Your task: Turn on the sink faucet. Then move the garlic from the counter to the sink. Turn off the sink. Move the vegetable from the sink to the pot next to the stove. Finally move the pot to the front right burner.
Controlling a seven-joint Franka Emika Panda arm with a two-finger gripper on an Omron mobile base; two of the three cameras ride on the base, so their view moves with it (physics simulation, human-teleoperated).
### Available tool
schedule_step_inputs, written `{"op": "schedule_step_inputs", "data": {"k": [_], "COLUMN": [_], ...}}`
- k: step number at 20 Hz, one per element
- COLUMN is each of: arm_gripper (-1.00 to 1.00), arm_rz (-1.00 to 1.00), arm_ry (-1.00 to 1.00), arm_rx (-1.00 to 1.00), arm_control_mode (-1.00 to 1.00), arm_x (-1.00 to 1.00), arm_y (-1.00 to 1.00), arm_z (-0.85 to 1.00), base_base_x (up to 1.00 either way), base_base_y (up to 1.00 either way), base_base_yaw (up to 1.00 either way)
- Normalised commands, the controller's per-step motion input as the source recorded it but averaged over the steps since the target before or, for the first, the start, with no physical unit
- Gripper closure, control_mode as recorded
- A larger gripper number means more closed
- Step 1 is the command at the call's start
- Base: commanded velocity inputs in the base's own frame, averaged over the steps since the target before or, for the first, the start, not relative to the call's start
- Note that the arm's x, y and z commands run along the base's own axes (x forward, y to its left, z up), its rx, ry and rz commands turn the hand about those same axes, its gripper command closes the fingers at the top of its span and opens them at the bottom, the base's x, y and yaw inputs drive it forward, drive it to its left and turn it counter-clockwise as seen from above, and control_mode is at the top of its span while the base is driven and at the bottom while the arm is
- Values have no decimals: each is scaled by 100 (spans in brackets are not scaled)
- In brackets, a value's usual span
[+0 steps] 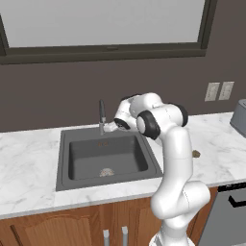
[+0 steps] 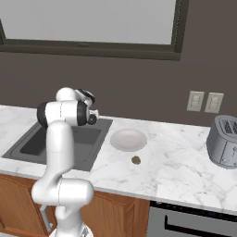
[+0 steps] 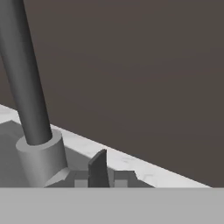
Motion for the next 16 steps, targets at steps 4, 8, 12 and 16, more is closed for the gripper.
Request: {"op": "schedule_step_inputs", "data": {"k": [4, 8, 12, 16], "arm_gripper": [100, 100, 100, 100], "arm_rz": [-4, -3, -3, -1], "arm_ry": [11, 14, 10, 2], "arm_rx": [0, 0, 0, 0], "arm_control_mode": [-100, -100, -100, -100], "arm_x": [19, 15, 5, 0], "arm_y": [-12, -21, -29, -43], "arm_z": [0, -1, -19, -37], "base_base_x": [0, 0, 0, 0], "base_base_y": [0, 0, 0, 0], "base_base_yaw": [0, 0, 0, 0]}}
